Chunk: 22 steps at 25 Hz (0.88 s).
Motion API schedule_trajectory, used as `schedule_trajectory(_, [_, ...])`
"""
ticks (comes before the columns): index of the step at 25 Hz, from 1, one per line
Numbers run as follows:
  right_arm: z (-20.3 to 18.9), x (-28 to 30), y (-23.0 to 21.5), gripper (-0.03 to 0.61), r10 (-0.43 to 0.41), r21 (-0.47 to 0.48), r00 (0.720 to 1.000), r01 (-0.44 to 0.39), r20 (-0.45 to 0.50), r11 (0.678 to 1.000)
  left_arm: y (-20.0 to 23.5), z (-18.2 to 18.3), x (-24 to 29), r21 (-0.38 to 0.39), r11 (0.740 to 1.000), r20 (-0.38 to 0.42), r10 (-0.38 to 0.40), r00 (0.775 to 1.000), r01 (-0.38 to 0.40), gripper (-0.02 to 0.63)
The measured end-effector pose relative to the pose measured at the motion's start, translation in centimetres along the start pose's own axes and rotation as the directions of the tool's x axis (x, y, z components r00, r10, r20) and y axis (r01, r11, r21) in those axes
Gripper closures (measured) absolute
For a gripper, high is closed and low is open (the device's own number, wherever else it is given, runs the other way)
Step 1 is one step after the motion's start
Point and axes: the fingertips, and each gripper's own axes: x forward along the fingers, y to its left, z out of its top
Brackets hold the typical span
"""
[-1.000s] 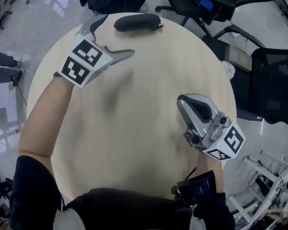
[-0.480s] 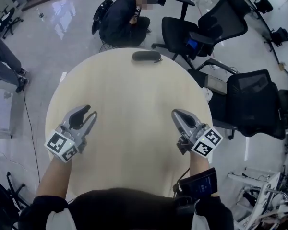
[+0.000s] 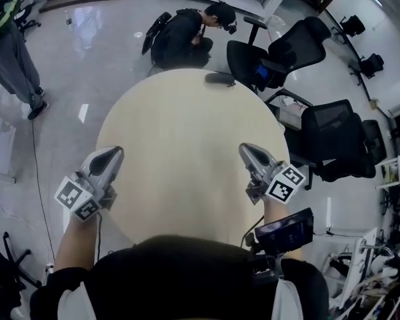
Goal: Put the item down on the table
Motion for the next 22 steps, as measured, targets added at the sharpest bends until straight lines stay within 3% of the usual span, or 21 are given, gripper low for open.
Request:
schedule_trajectory(4, [-0.2, -1.4, 6.8, 0.565, -0.020, -0.008, 1.000, 0.020, 0.014, 1.000, -2.5, 1.9, -4.9, -0.081, 0.995, 0.001, -0.060, 0.998, 0.060, 0.615])
schedule_trajectory(9, [0.0, -6.3, 11.2, 0.565, 0.002, -0.029, 1.000, -0.001, 0.028, 1.000, -8.7, 4.1, -7.1, -0.082, 0.993, 0.022, -0.083, 0.996, 0.085, 0.615])
schedule_trajectory(15, [0.7, -15.6, 12.6, 0.565, 0.019, -0.099, 0.999, -0.015, 0.042, 0.995, -16.0, 5.6, -8.0, -0.153, 0.988, 0.071, 0.029, 0.997, -0.018, 0.615])
schedule_trajectory(18, [0.1, -20.2, 11.9, 0.565, 0.032, -0.106, 0.998, -0.026, 0.054, 0.994, -20.7, 4.6, -7.3, -0.167, 0.986, 0.088, 0.037, 0.995, -0.022, 0.615])
schedule_trajectory(22, [-2.2, -24.5, 10.8, 0.565, 0.061, -0.068, 0.996, -0.057, 0.058, 0.996, -26.6, 2.4, -5.2, -0.166, 0.986, 0.050, 0.019, 0.999, -0.010, 0.615])
